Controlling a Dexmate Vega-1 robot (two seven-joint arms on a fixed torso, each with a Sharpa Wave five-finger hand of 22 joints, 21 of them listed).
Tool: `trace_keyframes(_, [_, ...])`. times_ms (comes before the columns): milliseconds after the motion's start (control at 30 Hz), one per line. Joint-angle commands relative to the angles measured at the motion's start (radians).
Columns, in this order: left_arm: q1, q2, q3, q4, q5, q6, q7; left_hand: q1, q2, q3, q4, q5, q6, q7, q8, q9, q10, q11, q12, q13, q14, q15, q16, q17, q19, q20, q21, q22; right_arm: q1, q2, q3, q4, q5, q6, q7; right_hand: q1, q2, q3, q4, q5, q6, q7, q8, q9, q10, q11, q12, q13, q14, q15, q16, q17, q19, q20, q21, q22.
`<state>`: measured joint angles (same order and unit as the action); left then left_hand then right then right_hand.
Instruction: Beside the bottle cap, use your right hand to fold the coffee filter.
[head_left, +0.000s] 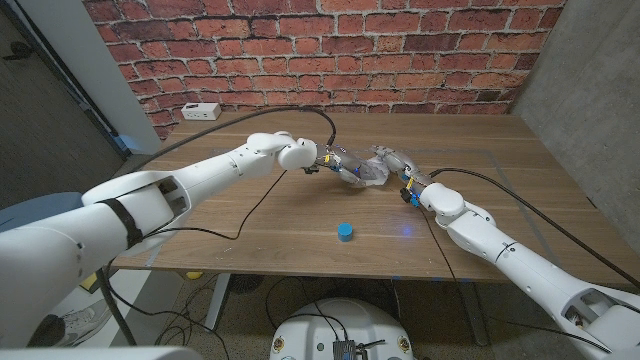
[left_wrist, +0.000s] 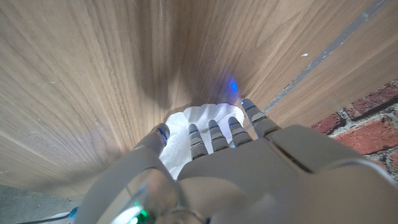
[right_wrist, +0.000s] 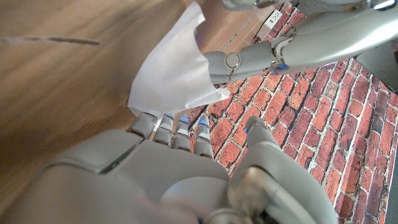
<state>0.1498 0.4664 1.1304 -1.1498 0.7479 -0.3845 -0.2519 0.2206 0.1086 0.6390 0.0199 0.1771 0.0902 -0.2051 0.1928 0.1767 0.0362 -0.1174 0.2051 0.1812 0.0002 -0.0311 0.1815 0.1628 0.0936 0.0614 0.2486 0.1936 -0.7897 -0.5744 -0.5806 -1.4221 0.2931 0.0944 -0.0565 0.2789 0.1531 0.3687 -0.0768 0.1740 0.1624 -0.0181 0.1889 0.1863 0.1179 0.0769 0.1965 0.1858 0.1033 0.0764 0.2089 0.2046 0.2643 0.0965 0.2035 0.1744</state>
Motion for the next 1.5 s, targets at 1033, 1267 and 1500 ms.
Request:
trace_keyframes(1033, [0.315, 0.086, -0.469, -0.15, -0.748, -0.27, 0.049, -0.001, 0.012, 0.012, -0.12, -0.001, -0.009, 0.023, -0.029, 0.003, 0.182, 0.042, -0.027, 0.017, 0.289, -0.042, -0.009, 0.012, 0.149, 0.063, 0.023, 0.01, 0.026, -0.093, -0.09, -0.163, -0.226, -0.207, -0.047, -0.099, -0.007, -0.032, 0.08, 0.009, -0.002, -0.006, 0.003, 0.001, 0.014, -0.001, 0.001, 0.005, -0.05, -0.013, -0.01, 0.011, -0.075, -0.048, -0.021, 0.003])
trace_keyframes(1267, [0.306, 0.064, -0.477, -0.123, -0.789, -0.268, 0.015, -0.004, 0.016, 0.013, -0.117, -0.001, -0.028, 0.025, -0.027, 0.003, 0.167, 0.042, -0.026, 0.017, 0.283, -0.038, -0.007, 0.013, 0.144, 0.067, 0.021, 0.01, 0.044, -0.11, -0.128, -0.187, -0.318, -0.241, -0.042, -0.121, -0.006, -0.033, 0.104, 0.016, -0.01, -0.004, -0.001, 0.0, 0.005, -0.01, -0.003, 0.005, -0.107, -0.056, -0.025, 0.007, -0.13, -0.082, -0.027, 0.002])
trace_keyframes(1500, [0.3, 0.058, -0.48, -0.118, -0.816, -0.242, -0.015, -0.009, 0.022, 0.013, -0.11, -0.001, -0.036, 0.025, -0.024, 0.003, 0.155, 0.045, -0.025, 0.017, 0.279, -0.033, -0.005, 0.015, 0.143, 0.075, 0.021, 0.011, 0.063, -0.112, -0.179, -0.195, -0.441, -0.267, -0.05, -0.121, -0.01, -0.025, 0.112, 0.021, -0.044, -0.006, -0.009, -0.003, -0.037, -0.027, -0.012, 0.004, -0.181, -0.081, -0.035, -0.004, -0.221, -0.103, -0.032, 0.001])
